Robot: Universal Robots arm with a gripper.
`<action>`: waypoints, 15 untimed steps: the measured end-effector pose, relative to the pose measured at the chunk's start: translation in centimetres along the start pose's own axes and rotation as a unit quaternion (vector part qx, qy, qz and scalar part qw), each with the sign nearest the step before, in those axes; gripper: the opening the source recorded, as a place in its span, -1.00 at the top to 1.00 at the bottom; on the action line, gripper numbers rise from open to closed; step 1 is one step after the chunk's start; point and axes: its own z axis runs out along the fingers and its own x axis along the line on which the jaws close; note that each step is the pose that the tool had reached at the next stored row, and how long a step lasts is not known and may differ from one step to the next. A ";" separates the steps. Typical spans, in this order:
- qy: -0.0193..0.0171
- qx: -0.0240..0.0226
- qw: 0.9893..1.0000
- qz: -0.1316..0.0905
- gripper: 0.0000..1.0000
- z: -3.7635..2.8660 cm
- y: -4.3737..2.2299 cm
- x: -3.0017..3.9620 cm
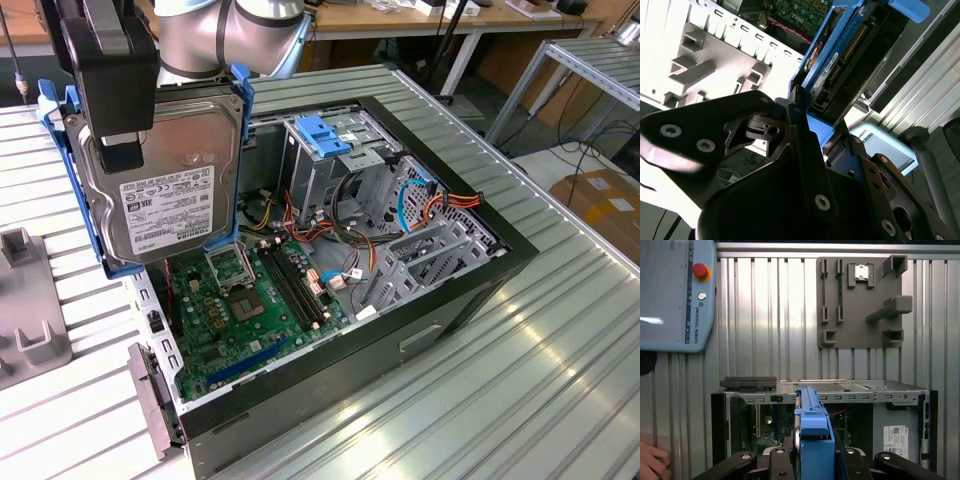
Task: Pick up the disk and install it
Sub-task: 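Pick up the disk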
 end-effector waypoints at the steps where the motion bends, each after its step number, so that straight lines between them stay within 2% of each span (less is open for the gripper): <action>1: 0.000 0.000 1.000 0.000 0.25 0.00 -0.02 0.02; 15: 0.000 0.000 1.000 0.000 0.25 -0.01 -0.37 0.39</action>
